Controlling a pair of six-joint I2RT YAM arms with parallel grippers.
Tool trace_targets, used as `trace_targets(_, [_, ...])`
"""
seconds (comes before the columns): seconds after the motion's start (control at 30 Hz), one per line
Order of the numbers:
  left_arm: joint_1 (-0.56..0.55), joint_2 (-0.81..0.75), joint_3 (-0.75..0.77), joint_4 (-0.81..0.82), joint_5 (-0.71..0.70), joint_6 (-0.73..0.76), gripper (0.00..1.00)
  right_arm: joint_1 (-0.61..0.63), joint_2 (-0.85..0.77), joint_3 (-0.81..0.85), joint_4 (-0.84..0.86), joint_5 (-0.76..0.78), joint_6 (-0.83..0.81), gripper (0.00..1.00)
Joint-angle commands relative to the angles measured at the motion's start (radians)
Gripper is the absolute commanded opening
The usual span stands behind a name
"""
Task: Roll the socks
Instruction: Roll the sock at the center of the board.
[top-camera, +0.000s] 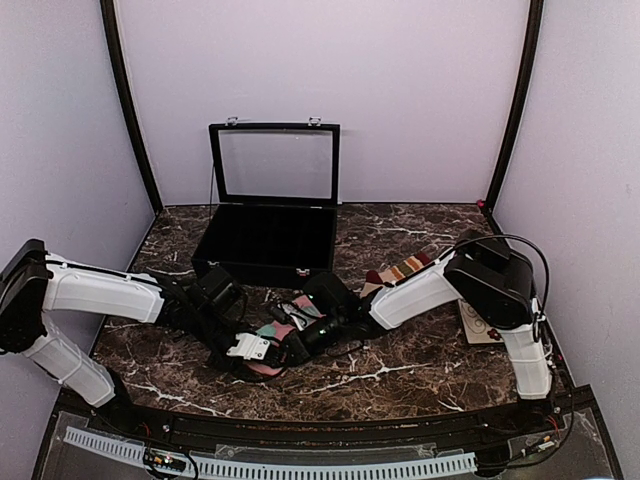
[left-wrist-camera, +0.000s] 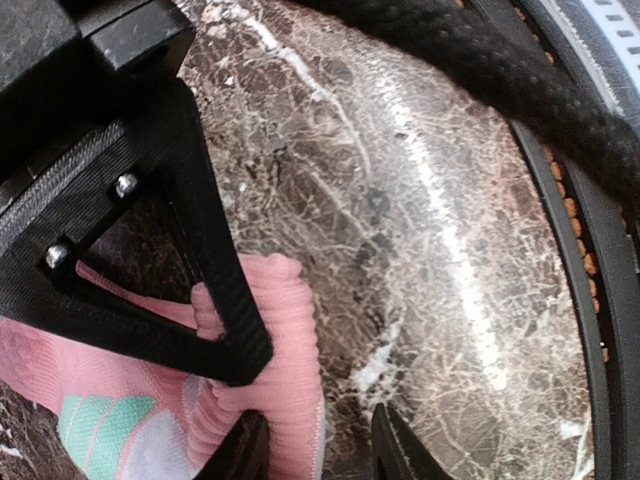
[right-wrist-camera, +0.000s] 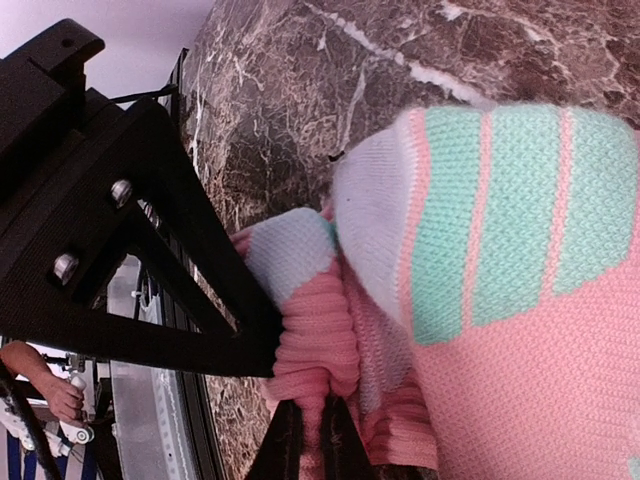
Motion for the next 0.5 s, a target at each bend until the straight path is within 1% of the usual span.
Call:
trace_targets(0.0, [0.000,0.043,-0.009,0.052,-0.117,0.019,0.38,-0.007,0.061,-0.028,-0.131,0.045,0.015,0.00])
trace_targets(0.2, [0.000,0.091,-0.019,0.059,-0.167,0.005,0.38,-0.014,0.053,-0.060,-0.112,0.023,0.038,0.00])
trace_targets(0.4, [0.000,0.085,-0.051,0.073,-0.205,0.009,0.39,-0.015,0.060,-0.073,-0.114,0.002,0.037,0.00])
trace_targets(0.47, [0.000,0.107,-0.039,0.050,-0.209,0.006,0.30,-0.015,0.059,-0.074,-0.111,-0.002,0.038,0.00])
